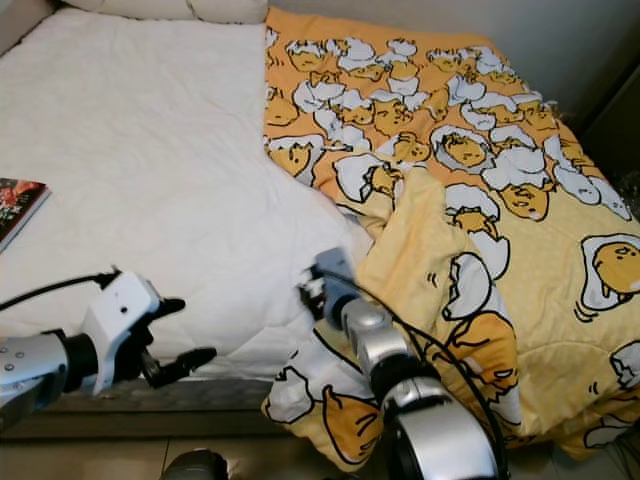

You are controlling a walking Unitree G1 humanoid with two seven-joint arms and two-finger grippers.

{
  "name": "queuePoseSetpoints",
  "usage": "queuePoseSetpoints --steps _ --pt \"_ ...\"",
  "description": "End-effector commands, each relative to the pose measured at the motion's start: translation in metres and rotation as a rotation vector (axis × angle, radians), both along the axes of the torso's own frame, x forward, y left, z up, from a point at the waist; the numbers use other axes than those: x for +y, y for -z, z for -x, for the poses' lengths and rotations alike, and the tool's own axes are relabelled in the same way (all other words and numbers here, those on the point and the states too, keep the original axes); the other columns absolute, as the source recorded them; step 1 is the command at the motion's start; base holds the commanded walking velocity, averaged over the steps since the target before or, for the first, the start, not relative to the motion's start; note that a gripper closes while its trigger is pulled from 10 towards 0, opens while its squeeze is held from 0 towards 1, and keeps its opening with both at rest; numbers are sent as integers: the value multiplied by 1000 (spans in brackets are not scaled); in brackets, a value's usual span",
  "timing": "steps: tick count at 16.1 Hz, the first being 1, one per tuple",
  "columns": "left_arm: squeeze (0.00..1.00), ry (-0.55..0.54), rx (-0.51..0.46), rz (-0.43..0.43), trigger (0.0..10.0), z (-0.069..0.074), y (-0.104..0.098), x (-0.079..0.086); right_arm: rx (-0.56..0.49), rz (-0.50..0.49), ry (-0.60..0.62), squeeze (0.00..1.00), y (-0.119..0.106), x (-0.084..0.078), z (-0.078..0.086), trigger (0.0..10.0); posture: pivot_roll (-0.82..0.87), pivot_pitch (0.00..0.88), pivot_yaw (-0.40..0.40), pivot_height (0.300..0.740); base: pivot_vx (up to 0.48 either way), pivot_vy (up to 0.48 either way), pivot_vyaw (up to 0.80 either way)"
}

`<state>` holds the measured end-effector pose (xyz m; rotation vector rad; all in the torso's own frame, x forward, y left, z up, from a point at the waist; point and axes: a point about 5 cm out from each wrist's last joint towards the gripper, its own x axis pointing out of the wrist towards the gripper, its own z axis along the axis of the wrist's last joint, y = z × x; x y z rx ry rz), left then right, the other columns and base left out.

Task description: Clean up the room

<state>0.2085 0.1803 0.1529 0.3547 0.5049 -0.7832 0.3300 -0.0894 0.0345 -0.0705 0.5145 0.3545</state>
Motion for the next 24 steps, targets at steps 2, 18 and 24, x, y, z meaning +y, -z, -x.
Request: queuePoseSetpoints --steps 2,18,24 --pt "0 9 3 2 10000 3 -1 -3 33 48 126 1000 6 -6 1 10000 340 121 -88 740 0 0 0" --pt "0 18 66 5 10000 23 -3 -2 300 -45 250 0 31 -27 19 0 378 195 -109 740 0 0 0" --pt "0 19 70 8 10000 23 -3 -4 306 -58 214 0 32 -29 20 0 377 192 -110 740 0 0 0"
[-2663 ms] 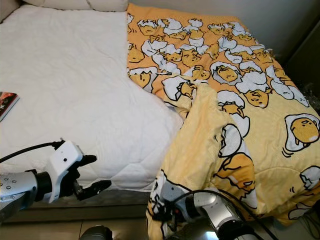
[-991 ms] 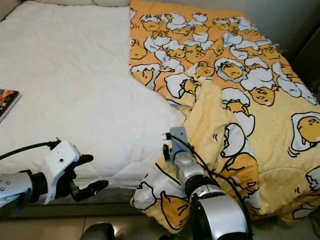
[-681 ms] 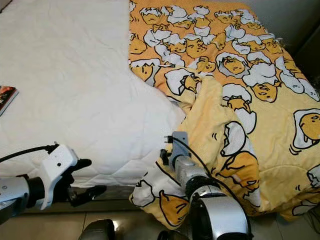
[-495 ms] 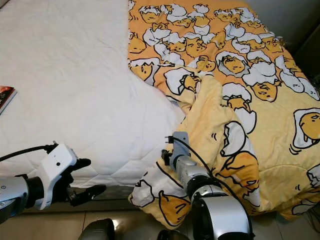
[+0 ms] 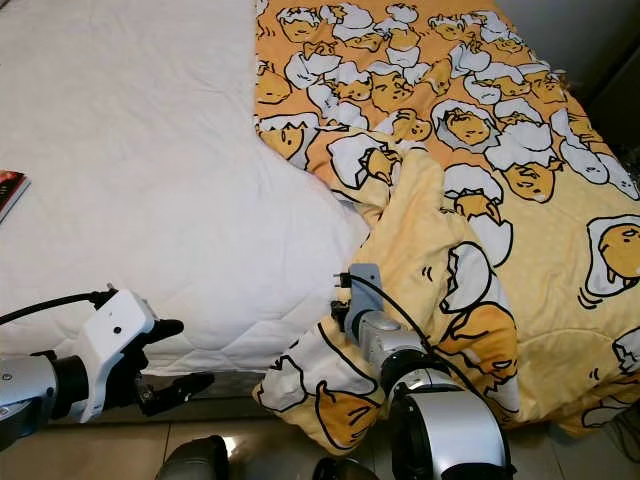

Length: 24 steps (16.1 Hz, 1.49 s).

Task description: Clean up the room

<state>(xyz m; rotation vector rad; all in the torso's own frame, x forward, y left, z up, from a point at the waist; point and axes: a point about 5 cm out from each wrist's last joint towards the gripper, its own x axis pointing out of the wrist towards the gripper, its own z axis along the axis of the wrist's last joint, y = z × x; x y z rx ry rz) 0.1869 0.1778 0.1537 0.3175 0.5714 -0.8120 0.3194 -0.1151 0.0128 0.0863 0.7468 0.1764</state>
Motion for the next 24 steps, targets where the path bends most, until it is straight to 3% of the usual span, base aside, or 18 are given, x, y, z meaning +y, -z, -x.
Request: queuePoseSetpoints --steps 1,4,5,6,8,9,11,12,13,14,15,16,17,18,20,22,23,24 --pt "0 9 -9 -3 10000 2 -3 -1 58 -4 3 0 10 -4 9 0 377 192 -110 740 0 0 0" --pt "0 11 -9 -3 10000 2 -3 -2 8 -43 -72 0 3 1 4 0 377 192 -110 740 0 0 0" --pt "0 12 -8 -2 10000 1 -3 -2 -46 -131 -226 0 -5 19 1 0 373 188 -106 740 0 0 0" --pt "0 15 -7 -1 10000 1 -3 -3 -88 -199 -527 0 -10 45 9 0 371 186 -106 740 0 0 0" --pt "0 20 -6 1 10000 0 -2 -4 -95 -284 -879 0 -9 71 30 0 365 184 -101 740 0 0 0" --pt "0 25 -6 4 10000 -1 -2 -5 -76 -362 -1121 0 -8 85 49 0 363 185 -97 740 0 0 0" --pt "0 33 -4 8 10000 -2 -3 -7 -16 -401 -1393 0 -1 90 75 0 361 183 -91 740 0 0 0" --pt "0 41 -2 9 10000 -2 -2 -8 43 -367 -1545 0 7 86 91 0 361 183 -85 740 0 0 0" --pt "0 45 -2 11 10000 -3 -3 -8 73 -316 -1616 0 13 82 98 0 362 181 -83 740 0 0 0" --pt "0 48 -1 12 10000 -2 -3 -9 73 -247 -1658 0 18 78 102 7216 363 180 -83 740 0 0 0" --pt "0 50 0 12 10000 -2 -3 -9 66 -214 -1670 0 20 77 103 7216 363 180 -82 740 0 0 0" --pt "0 52 0 12 10000 -2 -3 -10 76 -197 -1637 0 22 76 102 10000 363 178 -82 740 0 0 0" --pt "0 52 -1 12 10000 -2 -3 -9 40 -205 -1580 647 18 79 97 10000 363 173 -81 740 0 0 0" --pt "0 52 -2 11 10000 -3 -3 -9 -12 -218 -1532 1000 12 81 90 10000 360 173 -81 740 0 0 0" --pt "0 52 -4 8 10000 -4 -3 -9 -112 -225 -1454 1000 2 83 78 10000 359 173 -82 740 0 0 0" --pt "0 44 -14 7 10000 -6 -1 -9 -303 -185 -1210 1000 -19 79 46 10000 347 155 -88 740 0 0 0" --pt "0 36 -25 7 10000 -9 0 -9 -380 -140 -1002 1000 -28 71 27 10000 343 151 -89 740 0 0 0" --pt "0 32 -29 8 10000 -10 0 -10 -401 -101 -888 1000 -30 65 18 10000 342 149 -90 740 0 0 0"
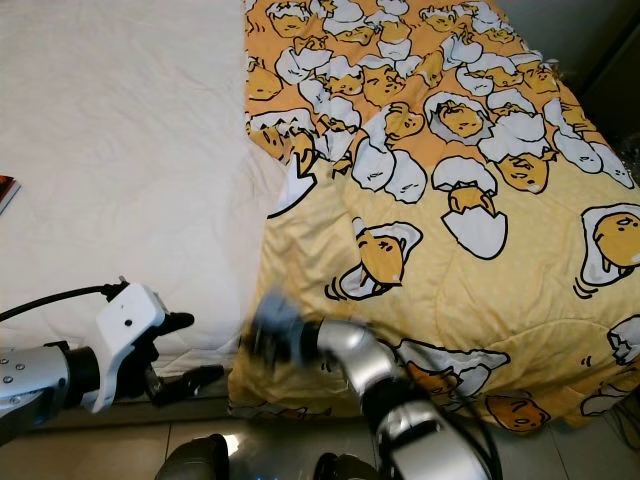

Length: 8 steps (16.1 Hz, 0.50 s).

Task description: Clean up the room

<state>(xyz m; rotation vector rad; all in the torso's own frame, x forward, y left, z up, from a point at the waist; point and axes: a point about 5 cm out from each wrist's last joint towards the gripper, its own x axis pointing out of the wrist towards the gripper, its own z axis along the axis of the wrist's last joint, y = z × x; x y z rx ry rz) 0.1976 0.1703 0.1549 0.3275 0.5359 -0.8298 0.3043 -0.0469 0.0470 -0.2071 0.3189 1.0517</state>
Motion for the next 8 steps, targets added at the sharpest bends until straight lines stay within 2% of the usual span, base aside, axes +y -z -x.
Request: queuePoseSetpoints --steps 1,2,3,5,8 --pt "0 -19 -21 -3 10000 -4 2 -2 11 -9 214 1000 1 -17 -11 10000 337 145 -94 740 0 0 0" --pt "0 -35 -33 -5 10000 -7 3 -2 13 -20 265 1000 1 -21 -14 10000 337 145 -94 740 0 0 0" --pt "0 -88 -64 -1 10000 -15 5 -1 46 -92 330 1000 -3 -27 -17 10000 336 144 -96 740 0 0 0" --pt "1000 -201 -58 85 10000 -36 19 -3 -2 -223 361 1000 -17 -39 -16 10000 299 135 -101 740 0 0 0" --pt "1000 -245 -43 181 10000 -54 32 -14 -21 -295 361 1000 -33 -57 -1 10000 178 91 -101 740 0 0 0"
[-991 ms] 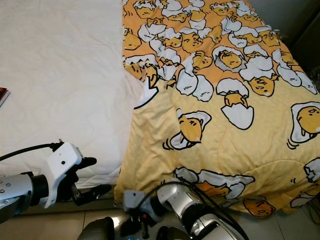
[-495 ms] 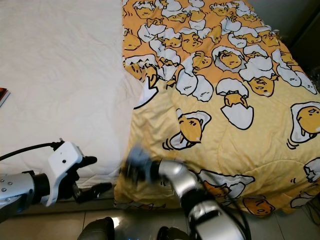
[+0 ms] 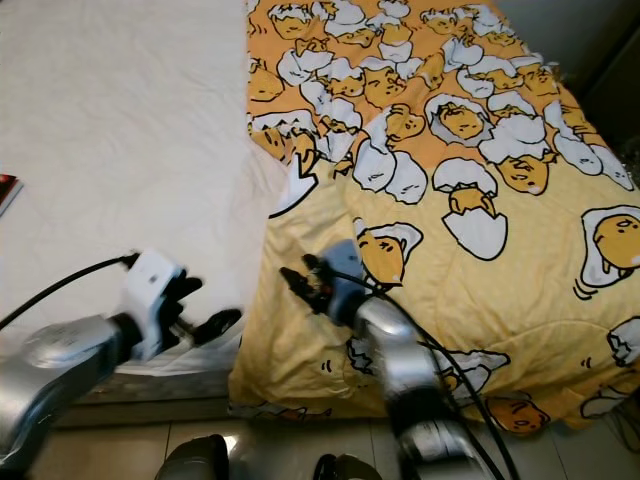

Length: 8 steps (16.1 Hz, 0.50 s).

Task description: Clean up the room

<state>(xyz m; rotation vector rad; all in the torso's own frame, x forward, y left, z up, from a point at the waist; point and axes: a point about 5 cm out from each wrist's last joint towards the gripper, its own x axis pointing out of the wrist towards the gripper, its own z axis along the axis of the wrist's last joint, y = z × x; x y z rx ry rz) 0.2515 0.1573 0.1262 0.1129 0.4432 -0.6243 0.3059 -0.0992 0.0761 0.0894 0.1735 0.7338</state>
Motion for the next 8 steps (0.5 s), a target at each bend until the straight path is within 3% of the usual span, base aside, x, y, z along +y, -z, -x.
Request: queuePoseSetpoints --steps 1,2,5,7,8 --pt "1000 1 13 7 10000 -4 8 -4 -8 2 6 1000 -7 -12 4 10000 141 80 -97 740 0 0 0" --pt "1000 -11 28 -5 10000 -16 23 -10 -31 66 13 1000 -15 -31 13 10000 48 69 -84 740 0 0 0" --pt "1000 -40 43 -50 10000 -35 46 -13 -25 147 24 1000 -30 -61 29 10000 -30 75 -74 740 0 0 0" --pt "1000 -100 63 -72 10000 -54 63 -14 55 246 25 1000 -33 -93 50 10000 -77 96 -58 740 0 0 0" --pt "1000 -105 67 -70 10000 -56 64 -14 60 254 23 1000 -33 -95 52 10000 -84 100 -53 740 0 0 0"
